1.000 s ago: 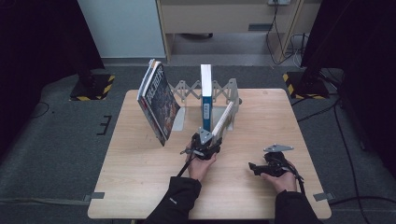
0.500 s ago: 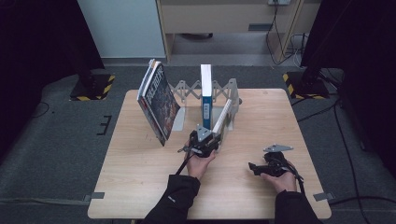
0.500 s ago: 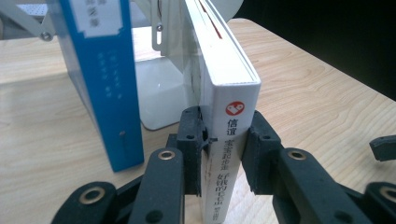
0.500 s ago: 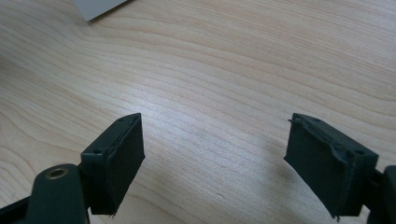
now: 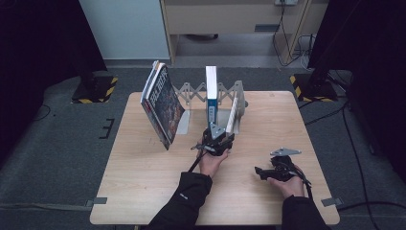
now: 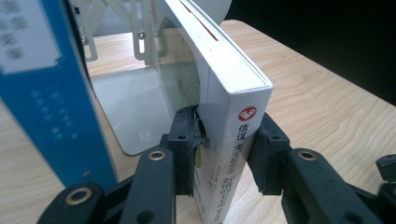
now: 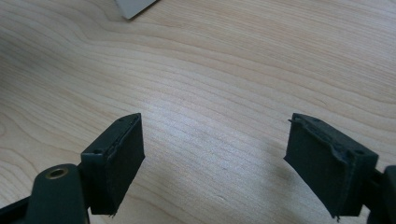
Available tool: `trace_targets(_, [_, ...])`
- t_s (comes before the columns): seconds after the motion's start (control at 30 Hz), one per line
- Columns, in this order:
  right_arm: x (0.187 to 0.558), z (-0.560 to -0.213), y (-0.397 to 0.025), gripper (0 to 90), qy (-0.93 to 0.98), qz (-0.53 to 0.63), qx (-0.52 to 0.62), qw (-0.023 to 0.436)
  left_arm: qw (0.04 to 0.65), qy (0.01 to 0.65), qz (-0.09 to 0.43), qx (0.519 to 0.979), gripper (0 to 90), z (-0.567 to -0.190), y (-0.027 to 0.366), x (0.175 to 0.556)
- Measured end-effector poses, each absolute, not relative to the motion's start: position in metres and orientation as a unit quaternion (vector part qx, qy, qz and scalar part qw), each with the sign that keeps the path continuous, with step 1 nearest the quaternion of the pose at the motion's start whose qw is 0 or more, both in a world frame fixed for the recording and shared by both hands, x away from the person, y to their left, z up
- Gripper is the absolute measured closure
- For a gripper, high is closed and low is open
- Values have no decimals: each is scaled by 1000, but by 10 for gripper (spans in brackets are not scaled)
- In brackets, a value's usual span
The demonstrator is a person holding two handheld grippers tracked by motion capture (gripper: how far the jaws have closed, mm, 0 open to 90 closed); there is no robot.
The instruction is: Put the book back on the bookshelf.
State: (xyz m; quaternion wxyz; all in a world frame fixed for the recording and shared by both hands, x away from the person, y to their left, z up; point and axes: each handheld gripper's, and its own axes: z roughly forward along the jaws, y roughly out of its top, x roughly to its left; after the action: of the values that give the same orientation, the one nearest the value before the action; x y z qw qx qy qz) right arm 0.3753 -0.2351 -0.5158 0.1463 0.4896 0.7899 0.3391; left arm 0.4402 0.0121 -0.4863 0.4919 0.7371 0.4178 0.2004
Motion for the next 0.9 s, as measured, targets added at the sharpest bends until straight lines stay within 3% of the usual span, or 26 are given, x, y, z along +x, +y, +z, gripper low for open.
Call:
trace_targets(0.37, [375,-515,-235,192,787,344,491,146,508,397,186,742,601,-487,7,442])
trace_targets(0.57, [375,-515,-235,192,791,340,487,147,504,375,187,755,663,-481,8,433])
trace_targets(0.9, [375,-515,-235,194,789,343,489,146,498,383,189,755,663,-479,-2,452])
